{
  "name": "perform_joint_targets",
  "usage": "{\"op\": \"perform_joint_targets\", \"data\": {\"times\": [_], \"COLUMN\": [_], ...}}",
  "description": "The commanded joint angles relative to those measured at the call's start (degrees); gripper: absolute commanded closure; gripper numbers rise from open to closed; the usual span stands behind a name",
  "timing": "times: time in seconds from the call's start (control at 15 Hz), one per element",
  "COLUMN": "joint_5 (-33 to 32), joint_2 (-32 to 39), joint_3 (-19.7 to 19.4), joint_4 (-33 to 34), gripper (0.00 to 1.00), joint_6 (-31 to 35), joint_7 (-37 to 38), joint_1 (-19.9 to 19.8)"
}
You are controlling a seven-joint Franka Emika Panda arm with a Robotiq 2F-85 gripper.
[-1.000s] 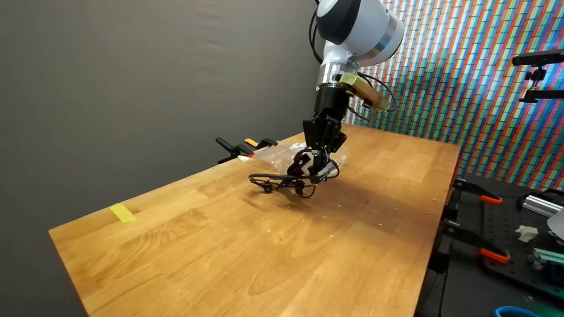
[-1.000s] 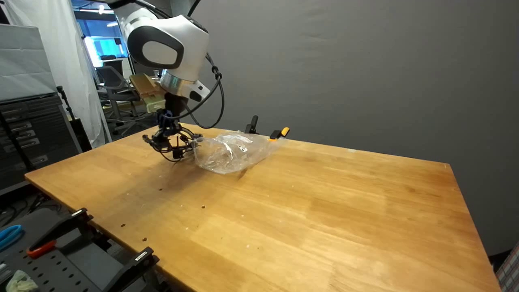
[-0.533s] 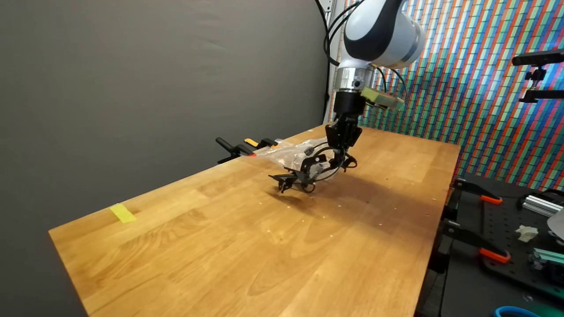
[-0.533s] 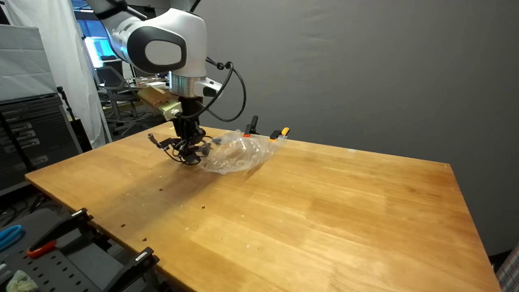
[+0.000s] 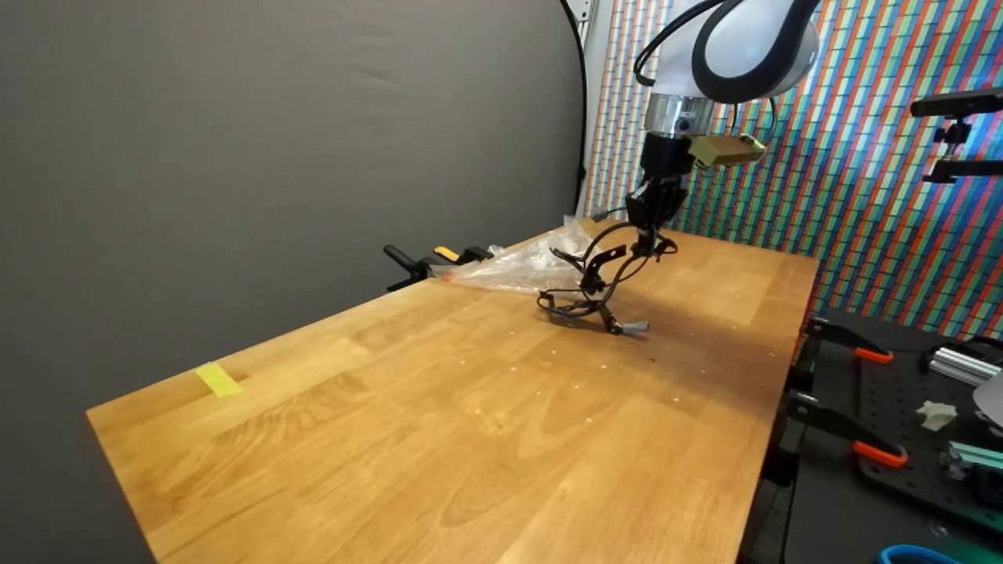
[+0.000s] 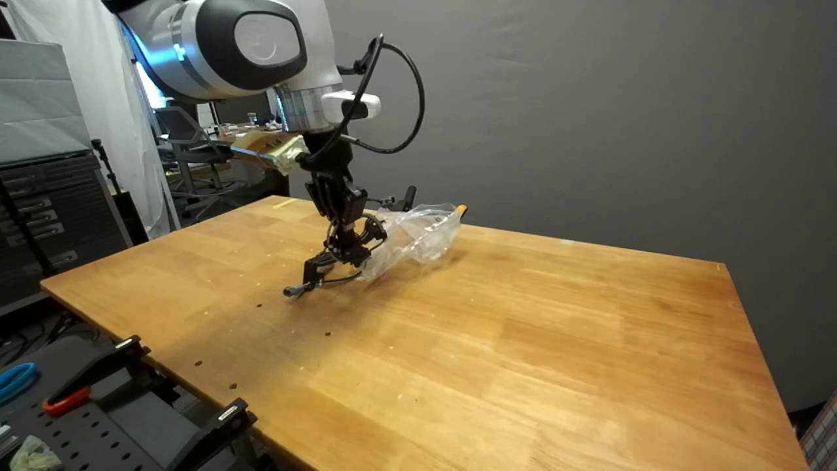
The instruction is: Take the cable from the plastic and put it on the table
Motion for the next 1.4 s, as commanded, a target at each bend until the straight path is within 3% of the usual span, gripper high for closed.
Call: {"op": "perform_joint_targets", "data": {"times": [0.0,0.07,0.2,0.67,0.93,1.33], "joint_5": [-9.29,-11.22,-13.71,-21.08,-22.45,-14.00], "joint_2": [-4.73,-5.26,-6.20,-11.03,-15.25,-23.01], "joint_3": [-1.85,-2.19,-2.52,-2.32,-0.59,5.92], "joint_4": [-3.21,-3.62,-4.31,-6.25,-7.28,-6.98], "gripper": [0.98,0.65,0.57,0.04,0.00,0.00], "joint_6": [1.35,0.98,0.58,-0.11,-0.96,-8.75], "joint_7": [6.87,8.16,10.05,17.49,22.44,24.48], "joint_1": [-2.96,-3.87,-5.60,-10.95,-13.28,-11.56]}}
